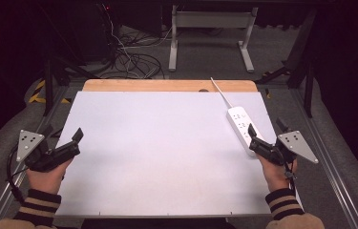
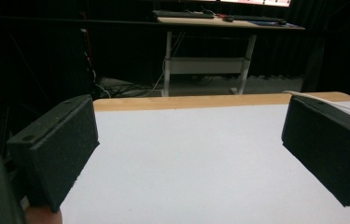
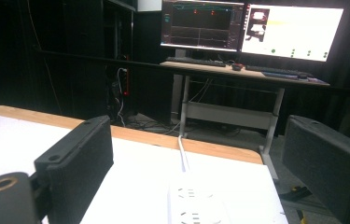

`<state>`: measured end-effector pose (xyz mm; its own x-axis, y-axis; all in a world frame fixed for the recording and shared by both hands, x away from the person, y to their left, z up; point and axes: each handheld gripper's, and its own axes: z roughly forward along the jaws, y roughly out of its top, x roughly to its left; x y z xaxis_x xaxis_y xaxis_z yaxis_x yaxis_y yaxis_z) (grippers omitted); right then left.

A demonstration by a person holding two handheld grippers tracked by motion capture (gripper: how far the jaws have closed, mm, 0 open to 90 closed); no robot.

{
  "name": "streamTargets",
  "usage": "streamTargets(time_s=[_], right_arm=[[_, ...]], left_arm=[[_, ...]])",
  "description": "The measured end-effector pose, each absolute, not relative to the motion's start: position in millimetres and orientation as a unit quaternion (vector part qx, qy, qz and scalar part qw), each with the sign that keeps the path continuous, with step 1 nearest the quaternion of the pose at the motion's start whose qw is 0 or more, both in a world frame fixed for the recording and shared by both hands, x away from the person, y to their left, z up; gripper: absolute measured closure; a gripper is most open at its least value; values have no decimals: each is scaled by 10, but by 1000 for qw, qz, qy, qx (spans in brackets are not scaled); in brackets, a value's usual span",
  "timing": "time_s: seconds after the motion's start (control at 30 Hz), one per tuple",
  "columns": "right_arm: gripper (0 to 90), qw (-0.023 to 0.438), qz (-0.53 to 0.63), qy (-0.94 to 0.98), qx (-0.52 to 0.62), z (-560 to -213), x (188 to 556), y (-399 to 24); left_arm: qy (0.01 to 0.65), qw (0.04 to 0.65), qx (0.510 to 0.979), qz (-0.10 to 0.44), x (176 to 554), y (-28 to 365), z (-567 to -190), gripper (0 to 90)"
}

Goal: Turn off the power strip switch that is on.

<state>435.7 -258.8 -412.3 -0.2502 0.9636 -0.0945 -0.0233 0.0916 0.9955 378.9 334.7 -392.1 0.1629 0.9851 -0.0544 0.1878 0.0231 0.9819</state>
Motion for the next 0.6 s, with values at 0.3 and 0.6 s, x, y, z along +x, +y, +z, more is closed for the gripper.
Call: streamTargets(time_s=[0.3, 0.6], right_arm=[[98, 454, 537, 585, 404, -4137, 4392, -2559], [99, 453, 533, 585, 409, -4143, 4385, -2565]], left_arm=[[513, 501, 572, 399, 3773, 3364, -3924, 42], [512, 501, 573, 397, 3788, 3360, -3928, 42]])
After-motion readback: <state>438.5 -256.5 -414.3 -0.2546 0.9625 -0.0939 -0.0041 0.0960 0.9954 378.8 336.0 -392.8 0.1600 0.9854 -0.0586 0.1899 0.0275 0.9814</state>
